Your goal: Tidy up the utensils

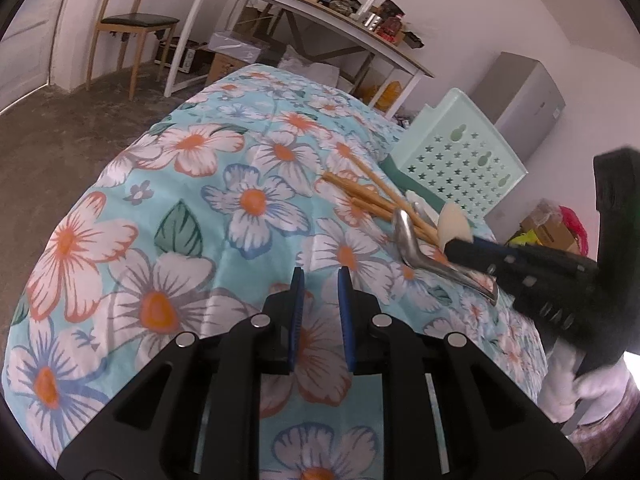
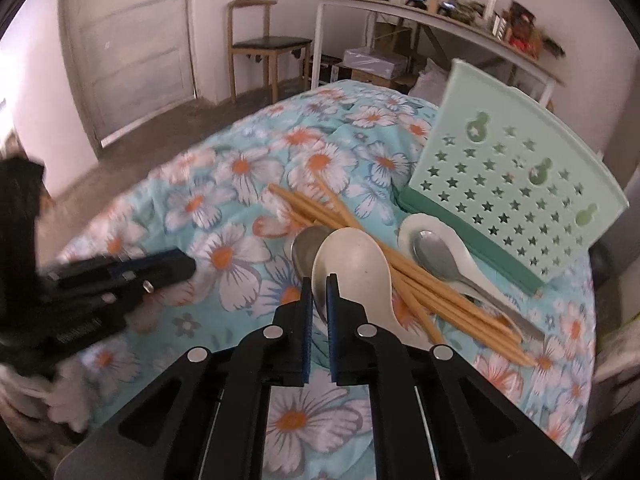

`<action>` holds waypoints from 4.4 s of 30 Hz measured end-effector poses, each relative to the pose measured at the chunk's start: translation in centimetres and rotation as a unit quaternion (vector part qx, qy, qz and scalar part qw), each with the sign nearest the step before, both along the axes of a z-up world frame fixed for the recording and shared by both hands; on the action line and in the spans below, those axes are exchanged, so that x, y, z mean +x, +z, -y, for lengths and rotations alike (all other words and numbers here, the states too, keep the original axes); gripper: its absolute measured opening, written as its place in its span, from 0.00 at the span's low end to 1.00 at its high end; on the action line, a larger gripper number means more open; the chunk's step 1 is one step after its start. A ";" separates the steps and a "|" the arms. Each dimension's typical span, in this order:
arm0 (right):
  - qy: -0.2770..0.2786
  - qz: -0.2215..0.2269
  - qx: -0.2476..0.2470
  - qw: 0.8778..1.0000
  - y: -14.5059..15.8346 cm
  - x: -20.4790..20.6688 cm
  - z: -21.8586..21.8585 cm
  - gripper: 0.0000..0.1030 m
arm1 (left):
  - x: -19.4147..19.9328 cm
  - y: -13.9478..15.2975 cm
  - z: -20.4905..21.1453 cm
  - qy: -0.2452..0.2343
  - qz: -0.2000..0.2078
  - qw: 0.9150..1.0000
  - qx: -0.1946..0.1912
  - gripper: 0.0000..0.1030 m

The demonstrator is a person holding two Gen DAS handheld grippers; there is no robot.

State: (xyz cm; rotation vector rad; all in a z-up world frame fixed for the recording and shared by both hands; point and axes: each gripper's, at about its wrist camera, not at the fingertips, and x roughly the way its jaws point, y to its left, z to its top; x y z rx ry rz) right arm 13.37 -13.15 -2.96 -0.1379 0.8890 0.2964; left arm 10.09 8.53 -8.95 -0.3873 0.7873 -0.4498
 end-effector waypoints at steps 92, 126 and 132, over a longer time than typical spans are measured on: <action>-0.027 0.206 0.386 0.899 13.5 -5.6 22.9 0.04 | 12.7 22.8 18.1 -0.008 0.266 0.904 0.336 0.01; 0.023 0.225 0.362 0.905 15.1 8.7 23.1 0.04 | 16.5 17.3 12.0 -0.040 0.129 0.988 0.073 0.37; 0.007 0.176 0.325 0.929 10.7 10.2 22.5 0.04 | 13.6 15.6 9.8 -0.033 0.119 0.989 0.078 0.38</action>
